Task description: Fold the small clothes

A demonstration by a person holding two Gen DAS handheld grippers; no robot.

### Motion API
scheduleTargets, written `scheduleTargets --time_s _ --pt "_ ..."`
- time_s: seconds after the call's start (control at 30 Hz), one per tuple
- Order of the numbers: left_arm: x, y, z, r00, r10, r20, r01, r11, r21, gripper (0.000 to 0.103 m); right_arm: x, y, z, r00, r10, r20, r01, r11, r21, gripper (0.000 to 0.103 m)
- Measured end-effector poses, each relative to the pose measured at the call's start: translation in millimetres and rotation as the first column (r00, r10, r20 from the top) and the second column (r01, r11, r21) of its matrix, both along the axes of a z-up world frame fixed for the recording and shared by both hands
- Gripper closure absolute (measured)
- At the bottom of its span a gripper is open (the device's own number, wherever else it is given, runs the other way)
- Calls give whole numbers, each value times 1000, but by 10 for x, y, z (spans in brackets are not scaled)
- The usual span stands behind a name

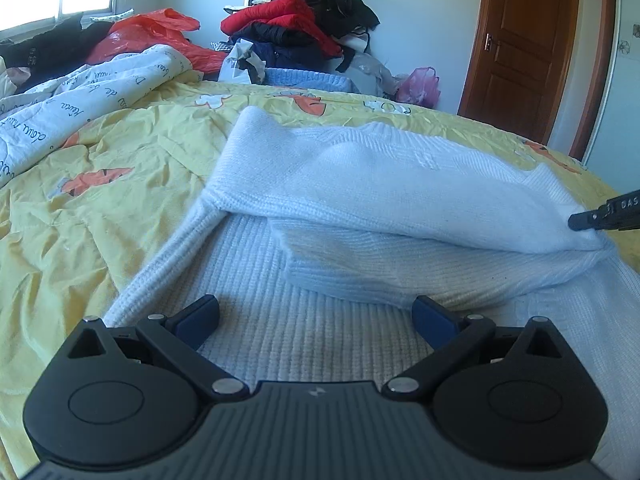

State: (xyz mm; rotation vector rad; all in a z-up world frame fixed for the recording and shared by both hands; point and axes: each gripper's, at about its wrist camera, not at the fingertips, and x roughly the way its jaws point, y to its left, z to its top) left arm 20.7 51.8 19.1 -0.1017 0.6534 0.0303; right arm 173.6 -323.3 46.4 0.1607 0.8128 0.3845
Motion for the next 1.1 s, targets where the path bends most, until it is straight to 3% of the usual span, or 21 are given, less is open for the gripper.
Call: scheduleTargets --time_s 0.1,0.23,0.27,0.33,0.4,0.43,0.5,0.63,0.73,0.8,0.83,0.9,0.93,1.0,1.1 --pt "-3 -5 -4 1000 1 -2 -1 1000 5 0 -46 -159 25 998 -57 19 56 995 78 93" --pt "-21 -15 17 1000 2 5 -2 1000 12 0 -37 -150 -128 998 -62 -5 62 996 71 93" --pt "-58 -23 52 1000 -3 17 3 1000 15 0 -38 -161 -113 997 -74 -10 75 993 92 79" --pt "-148 -46 176 997 -50 66 49 998 27 0 -64 -207 -57 995 -96 -8 96 985 146 68" --pt "-223 -79 373 981 -112 161 100 992 80 0 -87 -269 45 995 -98 31 91 980 177 38" --pt "-199 -87 462 973 -119 197 96 988 119 0 -94 -297 101 993 -104 59 92 979 185 34" --pt "13 -70 593 967 -114 226 73 981 182 0 -26 -339 166 992 -108 64 93 975 202 34" --pt "804 52 535 993 -41 114 10 965 261 0 256 -217 81 997 -75 -14 76 984 158 37" --pt "1261 228 465 999 -2 37 -5 983 183 0 355 -55 -61 998 -38 -53 42 996 76 47" --pt "1515 387 388 999 21 -42 -17 995 98 1 333 25 -97 999 -13 -31 14 1000 27 61" --pt "1621 443 323 995 43 -86 -37 997 61 13 310 53 -98 1000 -4 -22 4 1000 17 65" --pt "1771 532 218 986 58 -156 -59 998 -2 53 321 44 -92 999 25 -23 -24 999 36 85" --pt "1796 562 218 987 64 -148 -68 997 -25 63 327 37 -69 999 37 -16 -36 998 45 87" --pt "1791 521 274 991 70 -113 -69 998 10 88 282 44 55 997 45 56 -47 998 36 89" --pt "1737 503 330 994 88 -67 -84 995 48 89 247 -24 158 992 6 125 -13 998 57 89"
